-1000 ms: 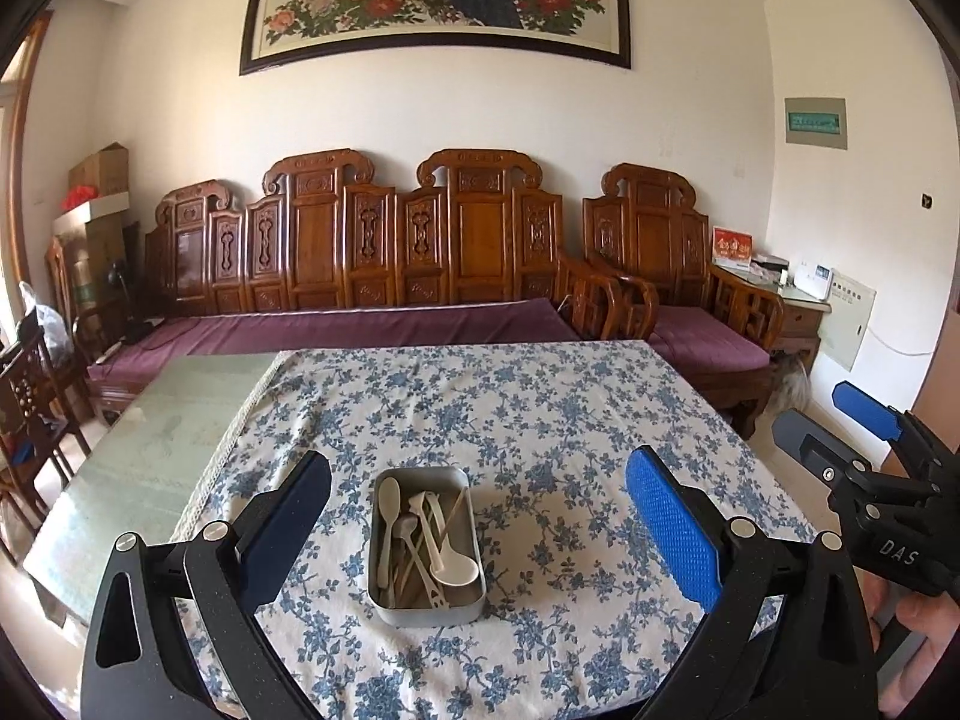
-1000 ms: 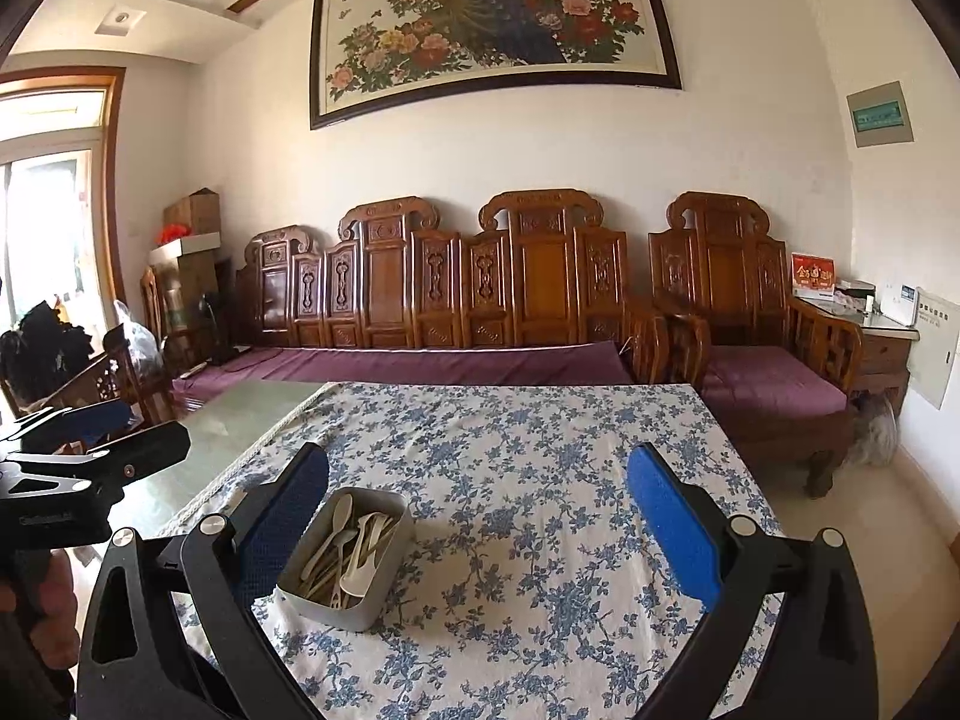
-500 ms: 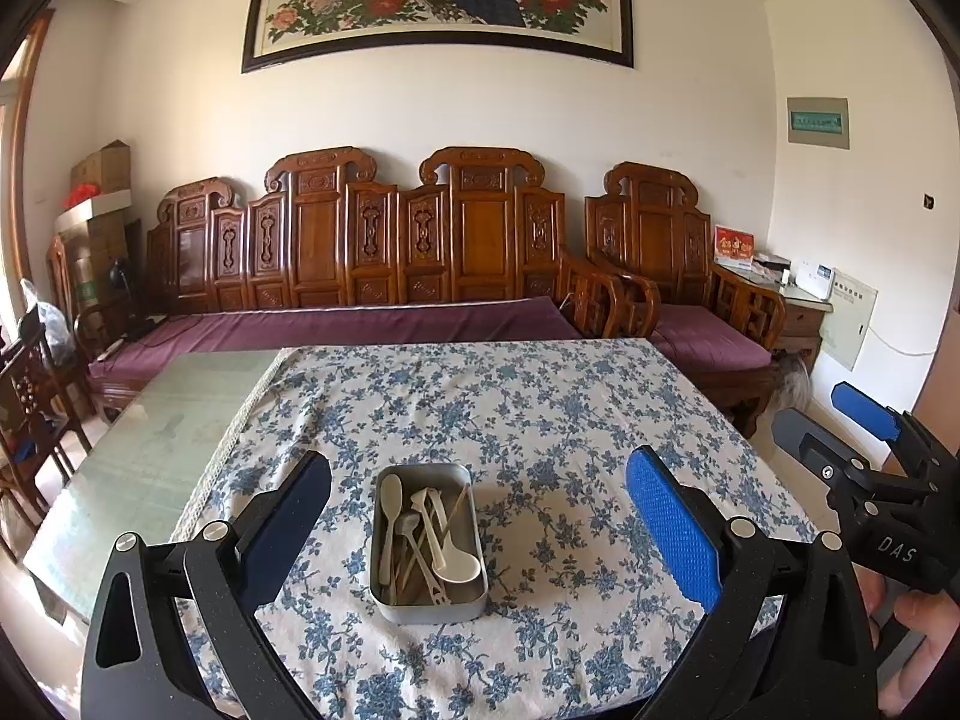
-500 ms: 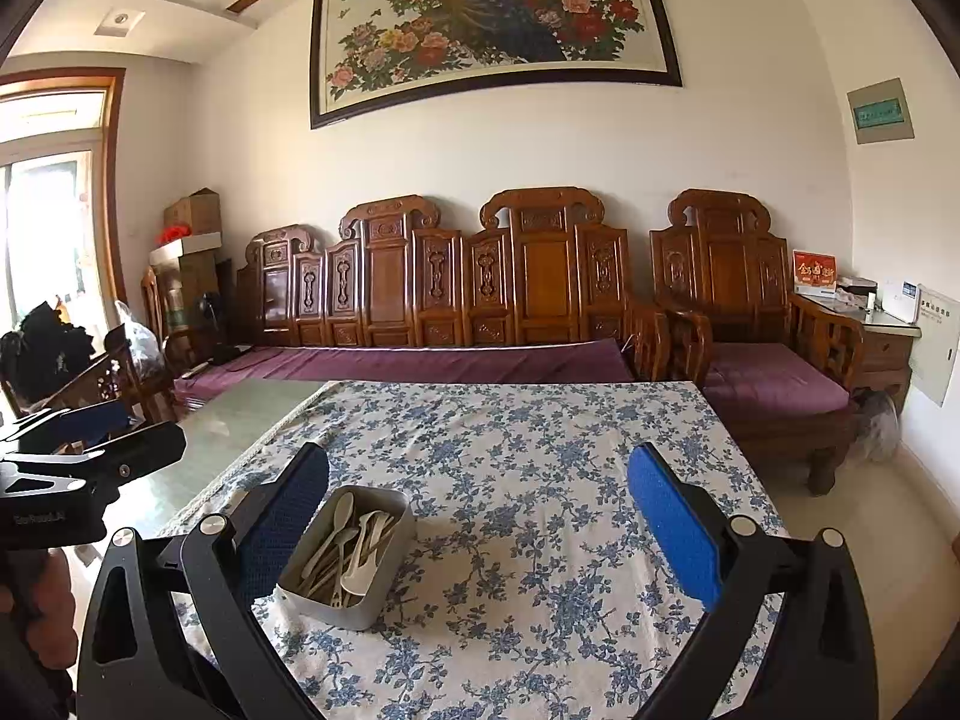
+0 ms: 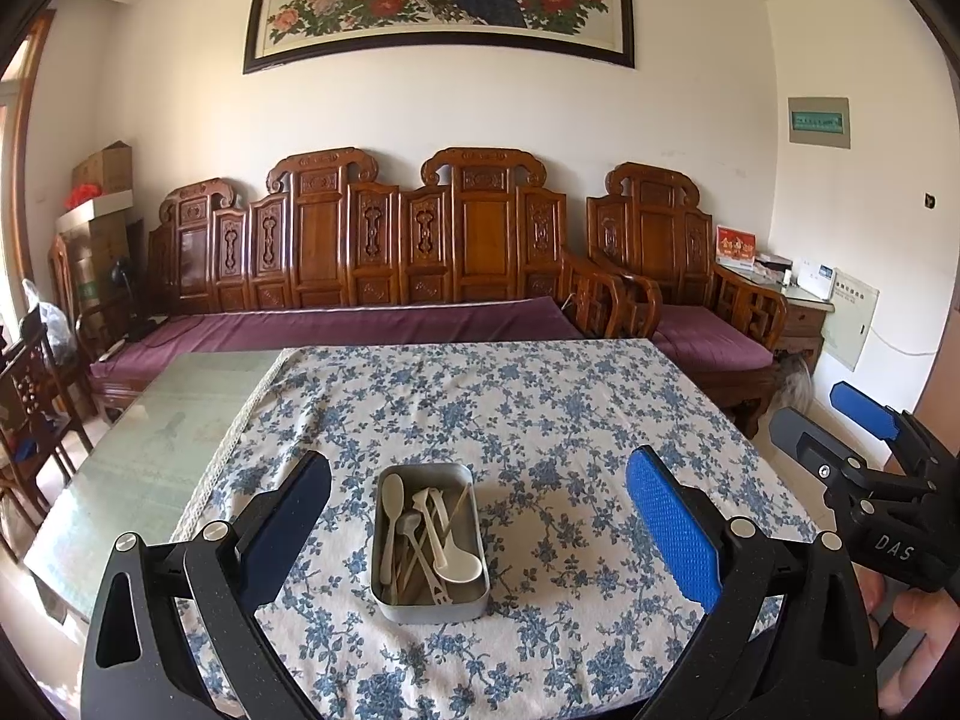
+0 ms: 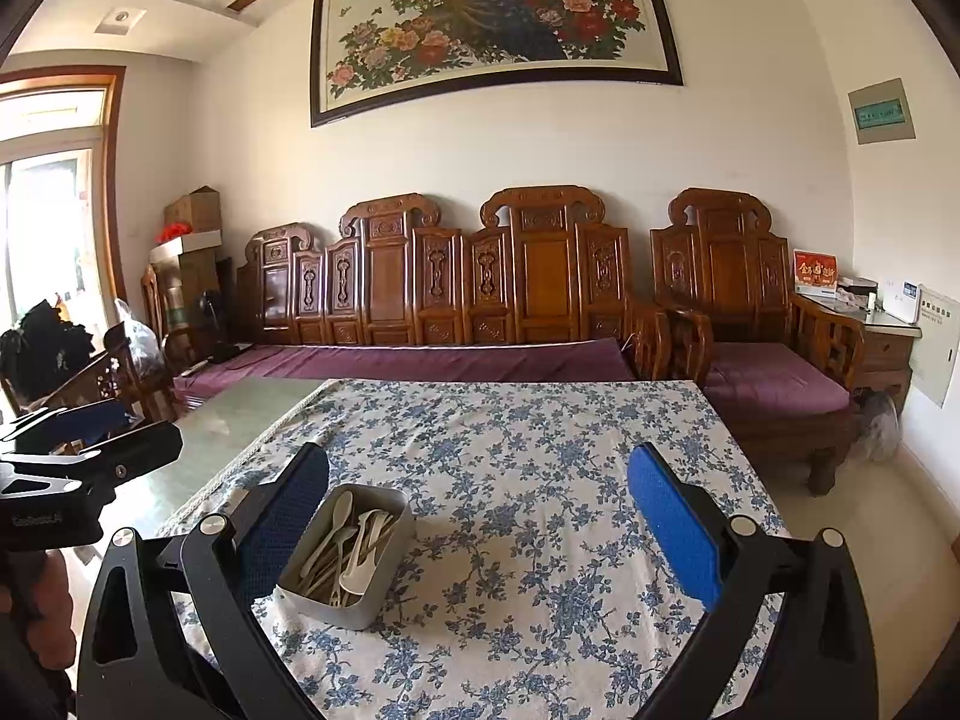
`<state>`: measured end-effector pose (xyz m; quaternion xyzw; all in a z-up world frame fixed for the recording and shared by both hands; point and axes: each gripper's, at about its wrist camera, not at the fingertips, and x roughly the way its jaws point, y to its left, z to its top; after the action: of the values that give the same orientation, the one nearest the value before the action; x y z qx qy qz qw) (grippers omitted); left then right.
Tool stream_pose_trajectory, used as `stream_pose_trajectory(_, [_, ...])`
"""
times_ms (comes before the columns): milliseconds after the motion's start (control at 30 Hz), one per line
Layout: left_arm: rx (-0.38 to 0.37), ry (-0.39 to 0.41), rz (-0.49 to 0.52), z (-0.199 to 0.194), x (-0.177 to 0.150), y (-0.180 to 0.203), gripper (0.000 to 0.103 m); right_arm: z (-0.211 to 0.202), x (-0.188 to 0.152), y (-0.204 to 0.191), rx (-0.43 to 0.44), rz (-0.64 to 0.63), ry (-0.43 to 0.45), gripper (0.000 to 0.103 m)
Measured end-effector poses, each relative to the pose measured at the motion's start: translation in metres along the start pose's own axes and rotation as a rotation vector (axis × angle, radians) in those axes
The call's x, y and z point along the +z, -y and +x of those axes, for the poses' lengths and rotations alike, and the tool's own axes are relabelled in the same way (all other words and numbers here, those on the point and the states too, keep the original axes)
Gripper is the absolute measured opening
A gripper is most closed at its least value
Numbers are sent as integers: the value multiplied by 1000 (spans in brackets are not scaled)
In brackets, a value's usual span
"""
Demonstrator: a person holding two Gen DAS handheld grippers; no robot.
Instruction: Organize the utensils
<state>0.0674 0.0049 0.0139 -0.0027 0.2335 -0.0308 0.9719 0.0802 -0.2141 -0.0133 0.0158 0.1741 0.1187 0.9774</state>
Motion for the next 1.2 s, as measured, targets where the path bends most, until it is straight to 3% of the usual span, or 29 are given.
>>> stream_pose_trajectory(1200, [3,5,2,-1,-1,2,95,6,-5,0,-1,4,-6,100])
